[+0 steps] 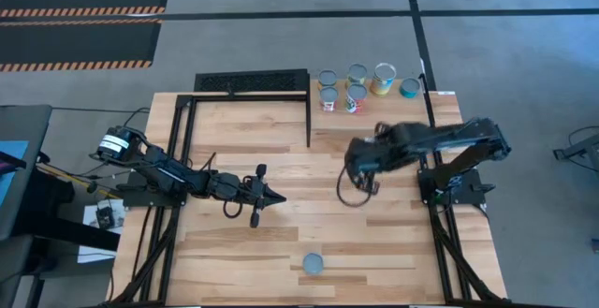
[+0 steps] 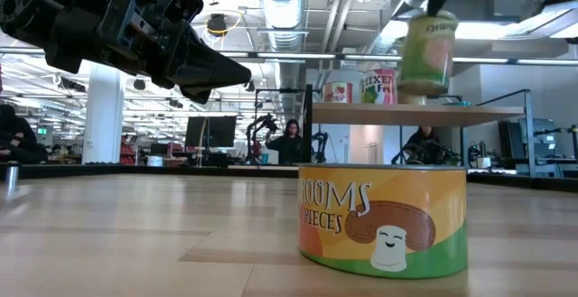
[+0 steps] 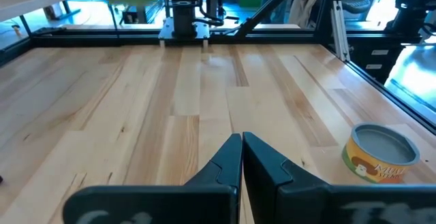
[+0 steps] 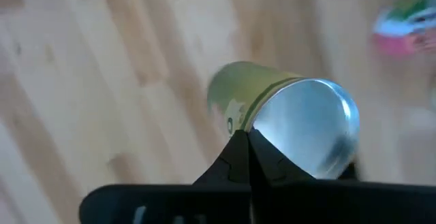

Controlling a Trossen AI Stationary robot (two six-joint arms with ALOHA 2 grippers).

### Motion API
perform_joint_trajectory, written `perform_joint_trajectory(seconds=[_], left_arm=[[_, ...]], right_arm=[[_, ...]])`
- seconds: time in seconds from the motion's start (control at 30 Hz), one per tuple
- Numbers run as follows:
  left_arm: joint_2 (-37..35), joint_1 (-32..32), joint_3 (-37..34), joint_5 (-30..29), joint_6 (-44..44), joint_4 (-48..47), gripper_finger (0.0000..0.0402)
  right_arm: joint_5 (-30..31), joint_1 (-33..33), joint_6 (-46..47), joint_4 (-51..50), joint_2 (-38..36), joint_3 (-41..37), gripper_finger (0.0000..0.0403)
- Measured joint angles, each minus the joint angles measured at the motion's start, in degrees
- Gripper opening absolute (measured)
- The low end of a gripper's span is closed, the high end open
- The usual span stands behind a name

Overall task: Pick and place cans onto a shelf
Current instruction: Put the large canned oranges on the shelf

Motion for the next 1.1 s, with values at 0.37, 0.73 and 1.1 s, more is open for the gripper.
perform_joint_trajectory(seconds=[0.37,0.73,1.1], left_arm=[[0.0,0.0,0.0,0.0,0.0,0.0,0.0002],[0.0,0.0,0.0,0.0,0.0,-0.1,0.0002],[0.0,0.0,0.0,0.0,-0.1,-0.1,0.0002]], right_arm=[[2.2,-14.9,-11.3,-0.1,-2.8,2.1,0.0002],[2.0,-30.1,-28.6,0.1,-2.8,2.1,0.0002],[-1.1,-39.2,-40.2,0.1,-1.9,2.1,0.0003]])
